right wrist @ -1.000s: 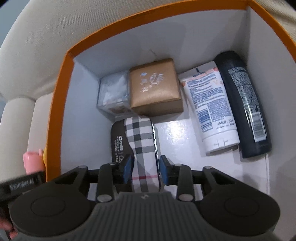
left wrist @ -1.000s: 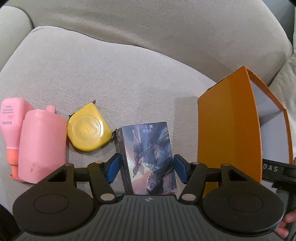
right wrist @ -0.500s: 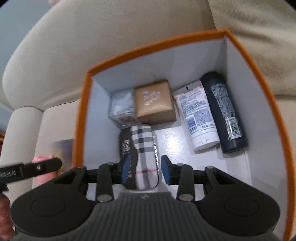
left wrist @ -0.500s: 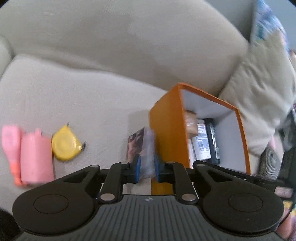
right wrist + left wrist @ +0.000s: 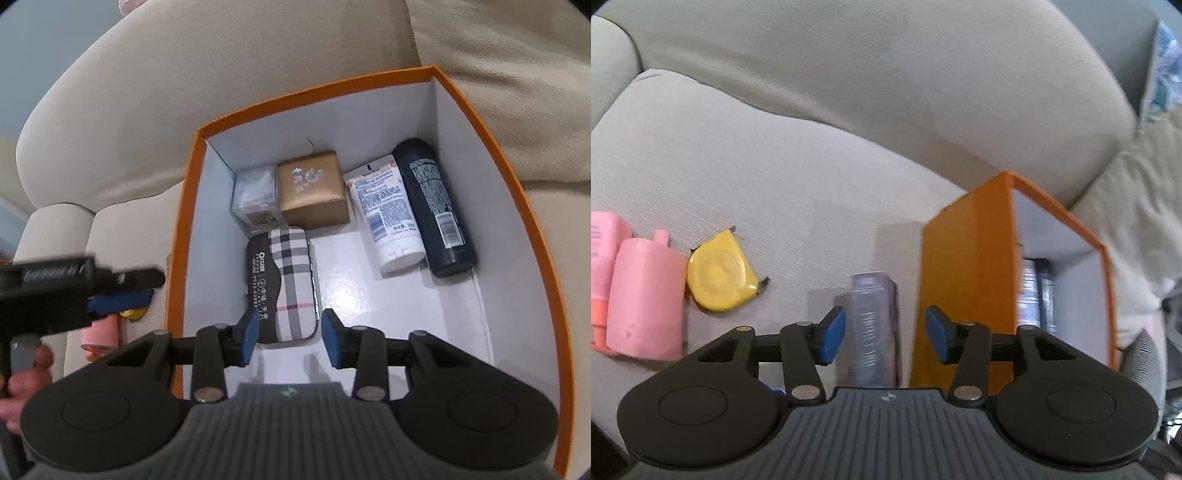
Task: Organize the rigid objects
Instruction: 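Release the plaid case in the box while left tool lifts the photo card box, then carry the photo card box into the orange box with the left tool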
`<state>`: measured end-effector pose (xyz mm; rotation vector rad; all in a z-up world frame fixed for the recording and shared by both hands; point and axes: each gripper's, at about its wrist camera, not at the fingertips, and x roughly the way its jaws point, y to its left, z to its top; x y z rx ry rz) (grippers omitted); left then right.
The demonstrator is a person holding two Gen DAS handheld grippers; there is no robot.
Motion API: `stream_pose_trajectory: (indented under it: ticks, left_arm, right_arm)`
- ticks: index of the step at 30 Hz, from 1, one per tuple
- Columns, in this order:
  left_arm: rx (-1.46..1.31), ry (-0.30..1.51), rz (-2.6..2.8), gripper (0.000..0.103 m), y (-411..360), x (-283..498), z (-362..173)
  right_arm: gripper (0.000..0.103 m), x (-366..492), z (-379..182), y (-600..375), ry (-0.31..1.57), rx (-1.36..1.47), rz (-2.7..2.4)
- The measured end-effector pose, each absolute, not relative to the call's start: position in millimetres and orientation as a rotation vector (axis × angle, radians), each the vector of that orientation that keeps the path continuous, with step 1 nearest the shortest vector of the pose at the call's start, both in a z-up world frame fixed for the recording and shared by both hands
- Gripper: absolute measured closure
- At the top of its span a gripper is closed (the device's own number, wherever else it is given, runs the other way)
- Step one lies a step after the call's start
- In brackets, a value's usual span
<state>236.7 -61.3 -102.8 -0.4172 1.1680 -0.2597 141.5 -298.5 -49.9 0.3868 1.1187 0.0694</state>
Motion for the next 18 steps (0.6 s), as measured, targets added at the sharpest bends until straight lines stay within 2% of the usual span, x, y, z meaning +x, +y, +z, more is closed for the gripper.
stream_pose_trajectory:
  ticks: [2, 4, 6, 7, 10, 14, 16, 18]
  left_arm:
    - [-0.400, 1.193, -0.260, 0.047, -64.1, 242.7, -113.4]
    - [-0.391, 1.215, -0.238, 0.051, -65.6, 246.7, -125.5]
    - [-0.378, 1.177, -0.240, 0.050, -65.1, 245.7, -124.8]
    - [-0.360, 1.178, -0.228, 0.049, -65.2, 245.8, -123.3]
    - [-0.300, 1.204, -0.157, 0.025, -63.5, 244.5, -121.8]
    - [-0.327, 1.283, -0.143, 0.025, -57.1, 244.4, -138.6]
    - [-0.373, 1.287, -0.166, 0.020, -51.7, 242.9, -145.7]
    - [-0.367, 1.272, -0.184, 0.020, -52.5, 241.7, -147.7]
  right_arm:
    - [0.064, 140.6, -51.6, -296.7, 1.124, 0.394, 0.071]
    - [0.064, 141.0, -53.5, -296.3, 1.130, 0.396, 0.066]
    - [0.064, 141.0, -55.8, -296.9, 1.136, 0.402, 0.061]
    - [0.064, 141.0, -56.7, -297.2, 1.138, 0.403, 0.060]
    - [0.064, 142.2, -61.4, -296.0, 1.151, 0.399, 0.056]
    - [0.064, 146.9, -69.3, -293.1, 1.159, 0.407, 0.050]
    - [0.064, 149.0, -71.4, -291.5, 1.161, 0.409, 0.053]
    - [0.064, 150.6, -72.7, -291.0, 1.164, 0.400, 0.052]
